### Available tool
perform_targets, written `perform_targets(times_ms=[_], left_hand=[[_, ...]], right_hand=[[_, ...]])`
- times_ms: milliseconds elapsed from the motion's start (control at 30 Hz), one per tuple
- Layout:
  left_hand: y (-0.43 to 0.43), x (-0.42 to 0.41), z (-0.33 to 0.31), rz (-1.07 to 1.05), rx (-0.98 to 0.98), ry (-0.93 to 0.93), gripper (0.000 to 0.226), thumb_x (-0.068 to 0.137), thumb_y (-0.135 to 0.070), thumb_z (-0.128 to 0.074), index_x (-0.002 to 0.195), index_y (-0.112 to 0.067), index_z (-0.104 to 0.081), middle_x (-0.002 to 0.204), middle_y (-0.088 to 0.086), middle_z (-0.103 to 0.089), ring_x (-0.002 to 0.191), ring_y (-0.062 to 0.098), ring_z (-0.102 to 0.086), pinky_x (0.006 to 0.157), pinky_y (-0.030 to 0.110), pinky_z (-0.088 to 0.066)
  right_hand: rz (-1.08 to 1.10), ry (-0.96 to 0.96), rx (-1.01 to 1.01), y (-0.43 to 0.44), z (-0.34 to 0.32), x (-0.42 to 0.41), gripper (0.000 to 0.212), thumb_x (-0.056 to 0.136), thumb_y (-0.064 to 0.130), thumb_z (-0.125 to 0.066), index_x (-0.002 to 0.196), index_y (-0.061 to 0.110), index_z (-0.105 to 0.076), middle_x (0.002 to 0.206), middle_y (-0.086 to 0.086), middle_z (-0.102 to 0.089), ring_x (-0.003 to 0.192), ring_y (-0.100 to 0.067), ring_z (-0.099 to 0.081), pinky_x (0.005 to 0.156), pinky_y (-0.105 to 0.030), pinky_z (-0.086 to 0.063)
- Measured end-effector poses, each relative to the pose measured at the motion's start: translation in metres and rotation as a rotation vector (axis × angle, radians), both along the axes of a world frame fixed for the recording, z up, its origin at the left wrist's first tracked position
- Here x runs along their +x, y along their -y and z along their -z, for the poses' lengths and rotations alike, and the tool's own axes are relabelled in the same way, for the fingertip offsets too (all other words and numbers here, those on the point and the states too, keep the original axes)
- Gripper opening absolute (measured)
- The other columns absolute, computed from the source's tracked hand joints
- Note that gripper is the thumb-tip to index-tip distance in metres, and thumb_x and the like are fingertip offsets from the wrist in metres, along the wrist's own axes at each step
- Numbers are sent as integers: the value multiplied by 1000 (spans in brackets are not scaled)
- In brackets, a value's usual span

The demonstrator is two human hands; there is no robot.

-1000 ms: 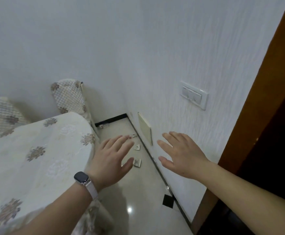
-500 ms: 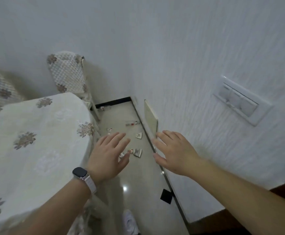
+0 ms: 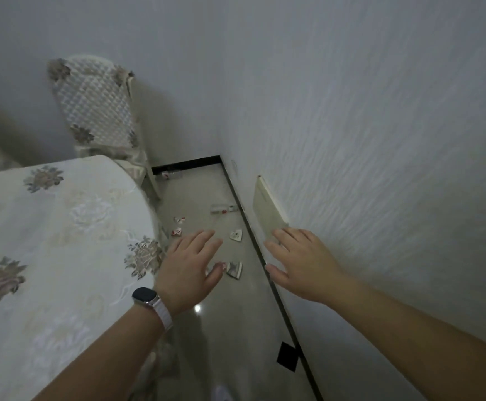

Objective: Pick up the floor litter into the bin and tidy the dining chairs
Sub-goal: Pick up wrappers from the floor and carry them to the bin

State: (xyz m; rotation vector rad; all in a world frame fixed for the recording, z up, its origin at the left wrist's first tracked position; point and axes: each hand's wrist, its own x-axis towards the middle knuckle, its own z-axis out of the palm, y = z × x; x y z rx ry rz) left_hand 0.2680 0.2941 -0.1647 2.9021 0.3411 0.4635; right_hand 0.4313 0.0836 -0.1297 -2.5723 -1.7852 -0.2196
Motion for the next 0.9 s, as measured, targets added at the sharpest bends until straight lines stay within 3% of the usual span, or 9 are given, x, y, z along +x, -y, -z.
perform_targets(times_ms=[300,633,800,900], left_hand=[[-72,61,23,6,-39,-99,48,88,-44,-49,123,-16,-65,131,7,-62,122,29,-56,100,42,-45],[-133,161,76,-138,-130,-275,47,87,-45,-48,123,-19,-63,133,6,-61,121,29,-57,97,44,-48],[-159,221,100,-136,-157,-294,47,84,-41,-49,121,-16,-63,132,9,-61,118,31,-58,94,44,-49],[-178,243,125,-191,-237,-302,47,84,-40,-51,122,-16,-61,132,9,-61,119,30,-57,93,44,-50]], right_hand=[[2,-97,-84,-77,35,70,52,92,50,-40,125,16,-61,126,-7,-60,114,-26,-56,93,-43,-49],[56,-319,-103,-159,135,197,45,85,46,-46,109,15,-67,116,-9,-65,101,-28,-62,82,-37,-50],[53,-388,-180,-201,182,251,45,85,47,-53,116,17,-63,118,-6,-62,107,-26,-59,85,-35,-44],[49,-421,-183,-223,205,265,44,85,46,-47,113,16,-64,114,-6,-64,104,-25,-60,83,-34,-46]])
